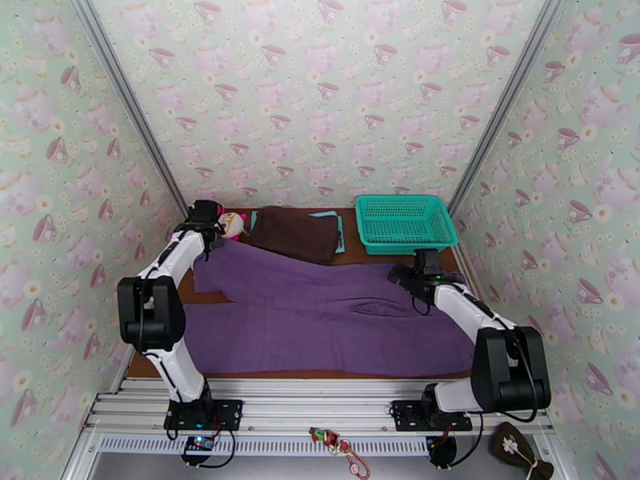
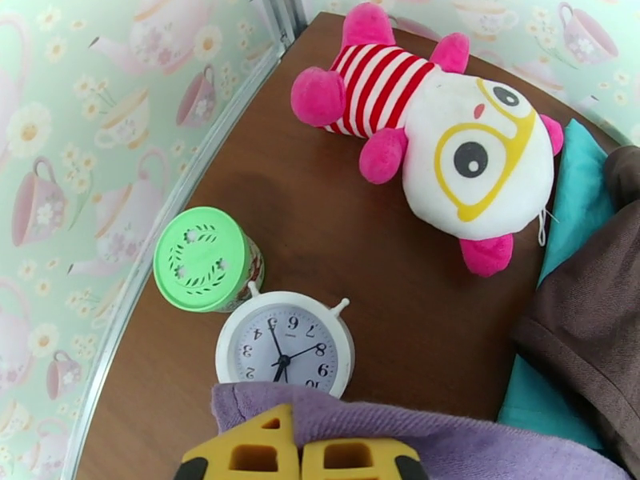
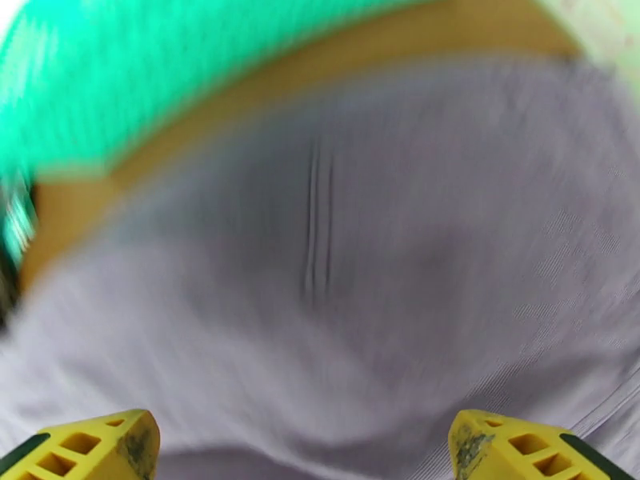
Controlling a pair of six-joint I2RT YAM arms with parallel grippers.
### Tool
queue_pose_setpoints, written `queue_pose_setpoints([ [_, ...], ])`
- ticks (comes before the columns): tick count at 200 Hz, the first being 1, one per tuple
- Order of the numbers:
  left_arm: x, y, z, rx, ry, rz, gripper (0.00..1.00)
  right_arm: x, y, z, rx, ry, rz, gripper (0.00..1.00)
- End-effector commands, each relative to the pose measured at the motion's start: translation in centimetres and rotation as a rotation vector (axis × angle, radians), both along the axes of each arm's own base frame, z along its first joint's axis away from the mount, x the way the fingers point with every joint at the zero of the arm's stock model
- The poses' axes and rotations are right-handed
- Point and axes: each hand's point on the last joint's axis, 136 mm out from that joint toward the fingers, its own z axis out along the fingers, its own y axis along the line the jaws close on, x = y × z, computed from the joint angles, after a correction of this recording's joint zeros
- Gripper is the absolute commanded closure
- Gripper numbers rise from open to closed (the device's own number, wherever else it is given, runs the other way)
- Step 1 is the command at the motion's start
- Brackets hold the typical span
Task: Fold and stack the trousers
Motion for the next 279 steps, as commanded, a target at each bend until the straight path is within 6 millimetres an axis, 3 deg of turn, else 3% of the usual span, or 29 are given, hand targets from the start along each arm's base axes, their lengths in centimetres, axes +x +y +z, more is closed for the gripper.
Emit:
queue_pose_setpoints([
  [1,-0.6,-0.2,1.8,-0.032,-0.075,-0.021,1.0,0.5,-3.5,0.3,-0.007,0.02,-0.09,0.01],
  [45,-1.6,-1.1,3.8,-0.079,-0.139,-0.052,1.0,-1.9,-2.8,-5.1,0.112,0.133,-0.137,0.01],
  [79,-1.8,-1.7,5.0,-0.094,-0.159,-0.093,1.0,-3.7,-1.5,-7.6,0.2,0.211,-0.158,0.01],
  [126,-2.6,-1.2,6.0,-0.105,-0.187,-0.1,1.0,-9.2,1.0,-7.8,0.261,0.31,-0.16,0.01],
  [157,-3.2,-0.8,7.1,-0.104,-0.218,-0.094,1.0,-11.2,1.2,-5.4,0.248,0.265,-0.157,0.01],
  [183,-2.9,-1.3,7.3,-0.129,-0.234,-0.111,1.0,-9.3,-1.7,-0.1,0.077,0.18,-0.153,0.01],
  [203,-2.7,-1.6,7.1,-0.15,-0.232,-0.117,1.0,-6.2,-4.2,2.0,0.05,0.155,-0.151,0.01],
  [243,-3.2,-1.9,7.3,-0.155,-0.257,-0.131,1.0,-0.5,-9.4,1.1,-0.099,0.136,-0.16,0.01],
  [279,-3.3,-1.9,7.5,-0.153,-0.266,-0.133,1.0,2.4,-13.2,-1.4,-0.15,0.135,-0.205,0.0],
])
